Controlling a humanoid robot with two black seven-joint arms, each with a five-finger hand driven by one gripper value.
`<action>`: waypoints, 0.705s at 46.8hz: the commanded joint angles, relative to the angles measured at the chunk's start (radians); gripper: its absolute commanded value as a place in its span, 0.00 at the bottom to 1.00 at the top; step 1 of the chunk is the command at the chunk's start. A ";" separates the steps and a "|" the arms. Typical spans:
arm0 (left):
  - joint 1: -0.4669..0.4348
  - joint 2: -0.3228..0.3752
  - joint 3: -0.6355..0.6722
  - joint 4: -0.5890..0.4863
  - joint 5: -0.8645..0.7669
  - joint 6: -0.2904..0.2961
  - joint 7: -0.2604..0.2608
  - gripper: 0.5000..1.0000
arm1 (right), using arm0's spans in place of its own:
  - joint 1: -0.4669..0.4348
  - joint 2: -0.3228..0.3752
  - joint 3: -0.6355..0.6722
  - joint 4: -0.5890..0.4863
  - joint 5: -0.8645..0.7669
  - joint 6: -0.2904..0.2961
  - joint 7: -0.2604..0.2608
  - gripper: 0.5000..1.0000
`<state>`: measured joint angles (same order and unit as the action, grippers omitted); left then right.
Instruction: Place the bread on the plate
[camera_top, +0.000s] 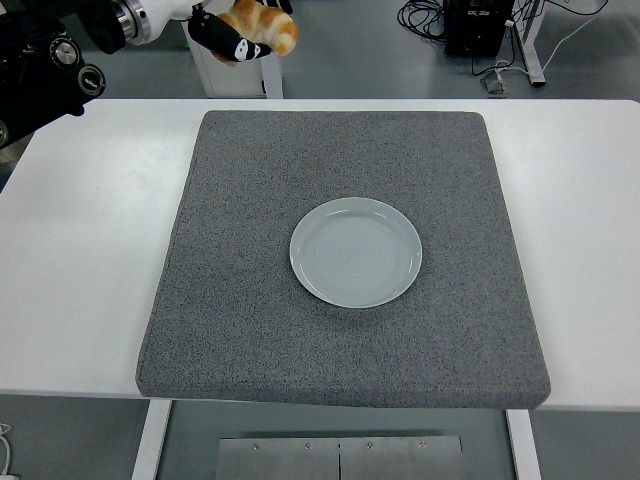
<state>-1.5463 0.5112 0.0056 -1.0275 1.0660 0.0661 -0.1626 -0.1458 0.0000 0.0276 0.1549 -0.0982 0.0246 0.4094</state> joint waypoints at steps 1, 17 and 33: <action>-0.027 -0.026 0.001 0.000 0.000 -0.008 0.000 0.00 | 0.000 0.000 0.000 0.000 0.000 0.000 0.000 1.00; -0.055 -0.220 0.010 0.003 0.000 -0.014 -0.003 0.00 | 0.000 0.000 0.000 0.000 0.000 0.000 0.000 1.00; -0.048 -0.365 0.096 0.017 0.022 -0.012 -0.009 0.00 | 0.000 0.000 0.000 0.000 0.000 0.000 0.000 1.00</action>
<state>-1.5938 0.1631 0.0800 -1.0146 1.0875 0.0522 -0.1717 -0.1456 0.0000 0.0275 0.1549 -0.0982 0.0244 0.4094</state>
